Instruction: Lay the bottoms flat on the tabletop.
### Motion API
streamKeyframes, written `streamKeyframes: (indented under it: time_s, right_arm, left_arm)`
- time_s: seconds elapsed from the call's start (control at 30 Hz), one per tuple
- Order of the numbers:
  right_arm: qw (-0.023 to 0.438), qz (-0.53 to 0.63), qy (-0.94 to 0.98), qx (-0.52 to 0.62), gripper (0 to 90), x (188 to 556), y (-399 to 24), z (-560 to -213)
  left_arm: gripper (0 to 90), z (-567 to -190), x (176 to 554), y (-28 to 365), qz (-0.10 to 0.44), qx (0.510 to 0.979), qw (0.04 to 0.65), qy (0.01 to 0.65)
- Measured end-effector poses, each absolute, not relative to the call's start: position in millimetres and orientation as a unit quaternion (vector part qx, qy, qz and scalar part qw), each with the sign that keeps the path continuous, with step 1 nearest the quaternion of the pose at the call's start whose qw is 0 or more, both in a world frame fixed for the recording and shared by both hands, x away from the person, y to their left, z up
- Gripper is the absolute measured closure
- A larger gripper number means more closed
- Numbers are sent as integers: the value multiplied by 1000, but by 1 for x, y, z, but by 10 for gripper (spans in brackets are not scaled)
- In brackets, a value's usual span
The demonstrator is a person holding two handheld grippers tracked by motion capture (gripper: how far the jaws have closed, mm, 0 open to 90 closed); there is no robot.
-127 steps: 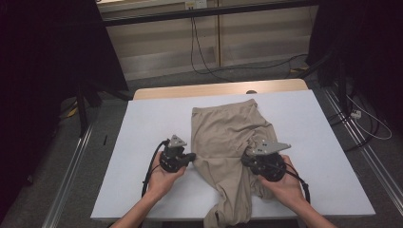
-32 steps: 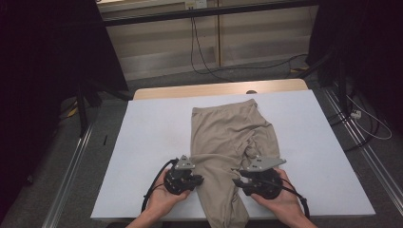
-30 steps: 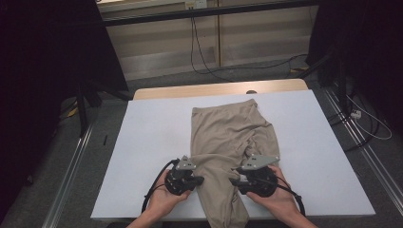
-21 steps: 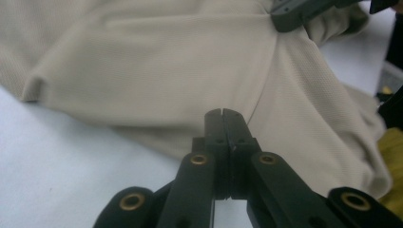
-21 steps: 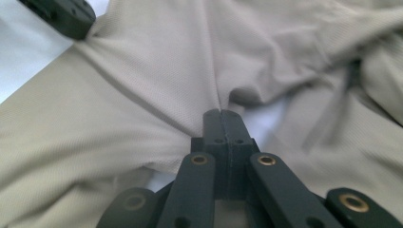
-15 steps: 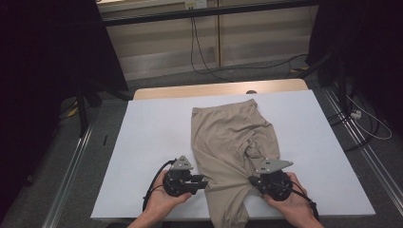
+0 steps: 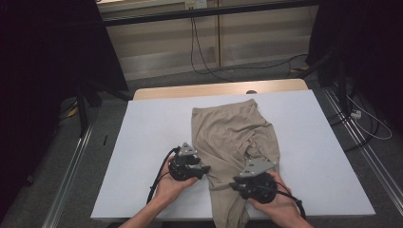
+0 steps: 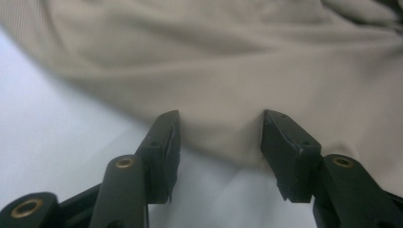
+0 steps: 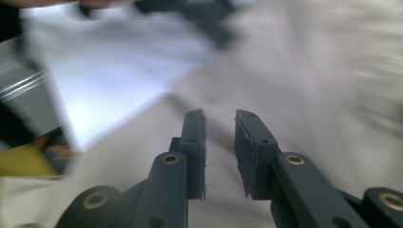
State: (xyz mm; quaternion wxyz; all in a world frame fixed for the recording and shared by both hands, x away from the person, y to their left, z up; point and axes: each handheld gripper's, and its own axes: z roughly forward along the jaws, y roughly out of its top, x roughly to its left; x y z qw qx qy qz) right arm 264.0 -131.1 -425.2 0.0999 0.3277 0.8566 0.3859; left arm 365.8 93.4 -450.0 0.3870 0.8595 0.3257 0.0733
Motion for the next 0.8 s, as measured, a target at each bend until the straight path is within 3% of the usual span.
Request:
streamKeyframes:
  time_s: [0.1,0.13,0.2,0.23,0.33,0.4,0.5,0.57,0.6,0.8]
  right_arm:
    - [74,382,869,304,675,265,-105,-433]
    - [70,381,872,300,638,266,-98,-436]
    - [65,378,877,289,619,267,-87,-441]
    - [65,377,878,287,578,267,-82,-443]
    - [76,361,884,288,485,269,-70,-448]
    - [100,349,886,290,486,266,-65,-450]
    - [110,342,885,295,595,262,-65,-449]
    - [111,341,886,295,843,260,-66,-448]
    - [107,341,885,298,882,259,-66,-448]
    - [65,367,877,304,900,256,-58,-448]
  left_arm:
    - [547,-455,373,81,98,866,370,322]
    - [601,-455,374,77,111,869,364,317]
    - [820,-455,376,72,106,871,366,310]
    - [855,-454,377,71,104,873,362,309]
    - [868,-452,383,71,107,872,361,313]
    - [868,-453,387,75,114,865,363,328]
    - [868,-452,396,87,110,852,371,354]
    - [867,-453,401,93,86,847,377,364]
    - [867,-454,401,95,82,847,376,367]
    - [865,-449,393,97,78,857,366,354]
